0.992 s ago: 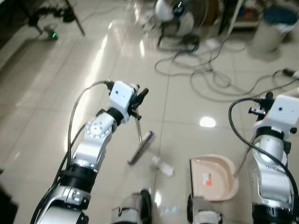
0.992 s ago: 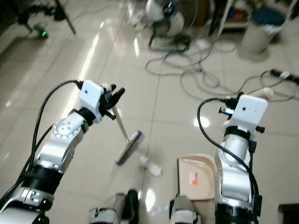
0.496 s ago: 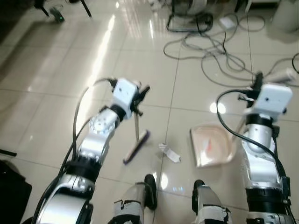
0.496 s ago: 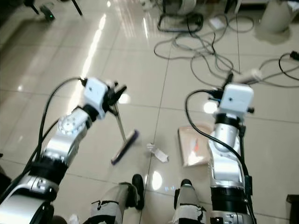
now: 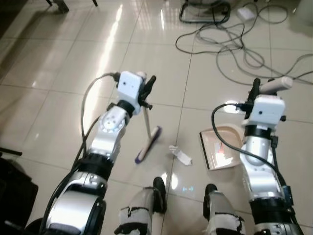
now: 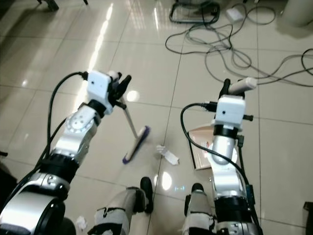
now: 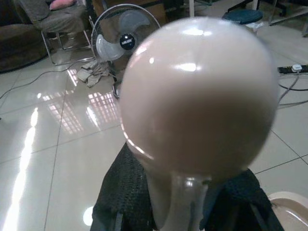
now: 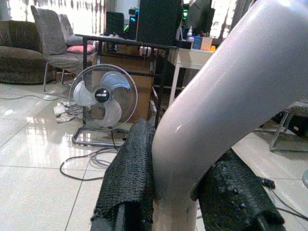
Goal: Sweep floor
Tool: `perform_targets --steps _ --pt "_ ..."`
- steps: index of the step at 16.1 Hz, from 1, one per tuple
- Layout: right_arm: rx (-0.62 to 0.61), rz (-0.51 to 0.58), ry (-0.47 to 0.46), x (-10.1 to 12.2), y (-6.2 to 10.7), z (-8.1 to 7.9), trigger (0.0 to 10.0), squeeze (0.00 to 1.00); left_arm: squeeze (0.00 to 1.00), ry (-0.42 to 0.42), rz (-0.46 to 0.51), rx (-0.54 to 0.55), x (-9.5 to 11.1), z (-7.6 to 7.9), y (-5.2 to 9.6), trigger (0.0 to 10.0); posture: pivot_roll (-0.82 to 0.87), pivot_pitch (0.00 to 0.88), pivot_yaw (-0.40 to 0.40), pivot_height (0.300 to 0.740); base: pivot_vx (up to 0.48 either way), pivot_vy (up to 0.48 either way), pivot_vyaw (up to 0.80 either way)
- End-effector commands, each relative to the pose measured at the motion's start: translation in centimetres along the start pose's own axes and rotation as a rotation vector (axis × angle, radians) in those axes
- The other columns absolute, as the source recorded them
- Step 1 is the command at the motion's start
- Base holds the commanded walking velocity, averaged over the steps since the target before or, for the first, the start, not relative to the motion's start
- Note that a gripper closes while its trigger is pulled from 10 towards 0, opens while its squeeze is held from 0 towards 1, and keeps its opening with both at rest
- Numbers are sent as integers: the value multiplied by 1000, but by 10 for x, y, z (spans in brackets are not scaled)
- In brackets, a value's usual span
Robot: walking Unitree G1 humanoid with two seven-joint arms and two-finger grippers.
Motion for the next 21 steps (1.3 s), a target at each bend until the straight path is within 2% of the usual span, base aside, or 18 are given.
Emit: perform_targets --steps 1,7,9,10,11,13,14,15,17,18,19,20,21 --pt "13 47 -3 7 0 -8 10000 0 0 -12 -49 17 -13 -1 5 10000 76 452 213 740 0 0 0" --pt "8 29 -14 2 4 -20 10000 0 0 -4 -98 42 -20 14 -4 10000 76 456 209 740 0 0 0" --pt "-18 11 -36 0 5 -21 10000 0 0 65 -101 55 -19 25 -10 10000 69 452 211 740 0 0 0" --pt "-35 -6 -50 -1 6 -22 10000 0 0 122 -96 54 -15 37 -17 10000 69 452 211 740 0 0 0" --pt "-37 -9 -55 -2 6 -24 10000 0 0 145 -96 51 -13 43 -20 10000 70 450 212 740 0 0 0" --pt "-25 -21 -62 -1 7 -32 10000 0 0 220 -100 49 -8 62 -29 10000 60 450 210 740 0 0 0" --pt "-21 -25 -65 0 7 -35 10000 0 0 240 -102 54 -6 65 -31 10000 59 450 209 740 0 0 0" --pt "-13 -32 -73 0 8 -40 10000 0 0 297 -107 77 -2 71 -36 10000 56 449 208 740 0 0 0" --pt "-10 -38 -79 0 9 -43 10000 0 0 377 -105 111 3 73 -41 10000 56 446 208 740 0 0 0" --pt "-15 -45 -88 0 10 -45 10000 0 0 507 -68 159 16 75 -49 10000 57 446 208 740 0 0 0" --pt "-18 -46 -91 0 10 -45 10000 0 0 553 -48 180 22 74 -52 10000 57 447 209 740 0 0 0" --pt "-21 -49 -94 1 9 -45 10000 0 0 637 -6 220 33 69 -57 10000 55 447 208 740 0 0 0" --pt "-23 -50 -94 1 9 -45 10000 0 0 676 16 237 39 66 -59 10000 55 447 208 740 0 0 0"
Point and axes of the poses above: a point about 5 cm out from each wrist's last joint towards the gripper, its own y axis pointing back from the gripper into the wrist, its own x axis along the axis of the wrist's last joint, z = x × y, the point moved 2 cm from there along -y, pointing out of the wrist towards the gripper, and after that the axes turned 2 degrees about -y, right-handed, at the moved point
